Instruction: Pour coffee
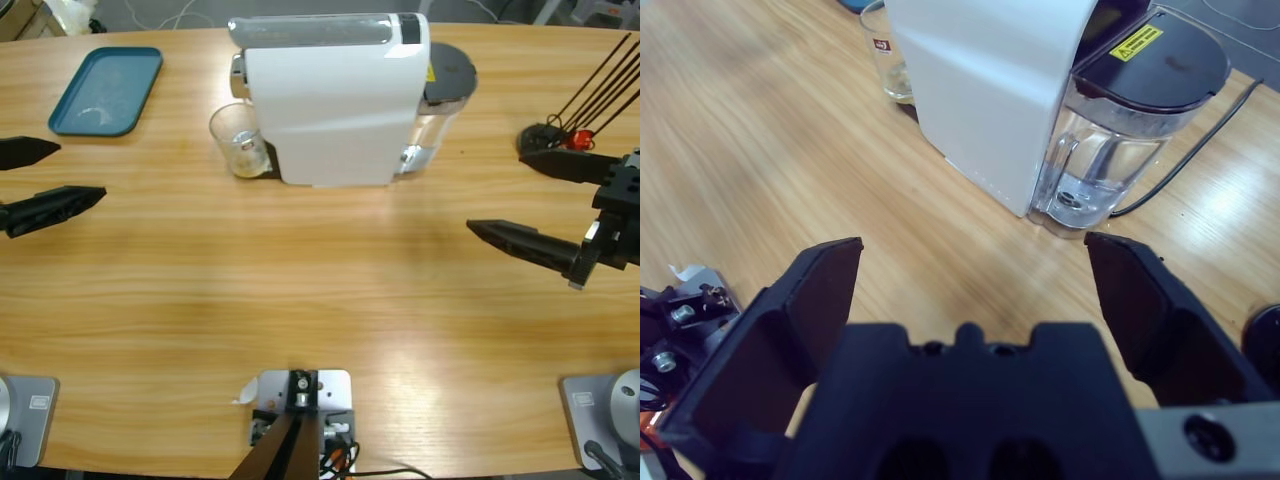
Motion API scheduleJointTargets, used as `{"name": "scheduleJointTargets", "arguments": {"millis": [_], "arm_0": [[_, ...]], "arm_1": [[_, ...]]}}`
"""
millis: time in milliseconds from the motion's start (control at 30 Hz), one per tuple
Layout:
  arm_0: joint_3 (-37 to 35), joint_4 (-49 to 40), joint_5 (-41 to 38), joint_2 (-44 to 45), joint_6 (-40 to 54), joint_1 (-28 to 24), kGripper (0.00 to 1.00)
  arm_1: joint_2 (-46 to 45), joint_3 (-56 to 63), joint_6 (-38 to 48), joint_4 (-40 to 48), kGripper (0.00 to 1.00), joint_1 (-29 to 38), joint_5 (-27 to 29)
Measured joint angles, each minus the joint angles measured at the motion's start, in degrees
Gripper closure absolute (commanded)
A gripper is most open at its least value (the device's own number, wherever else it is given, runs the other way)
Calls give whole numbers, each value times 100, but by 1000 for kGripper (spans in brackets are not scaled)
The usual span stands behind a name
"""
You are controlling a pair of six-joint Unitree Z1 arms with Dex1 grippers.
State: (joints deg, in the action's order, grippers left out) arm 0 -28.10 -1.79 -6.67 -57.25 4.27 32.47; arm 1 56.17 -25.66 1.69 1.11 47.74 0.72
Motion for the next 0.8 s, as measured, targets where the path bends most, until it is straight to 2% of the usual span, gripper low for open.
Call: {"name": "scheduleJointTargets", "arguments": {"millis": [800], "arm_0": [[0, 15, -44, -249, 0, 0, 56]], "arm_1": [[93, 0, 0, 58, 0, 0, 0]]}}
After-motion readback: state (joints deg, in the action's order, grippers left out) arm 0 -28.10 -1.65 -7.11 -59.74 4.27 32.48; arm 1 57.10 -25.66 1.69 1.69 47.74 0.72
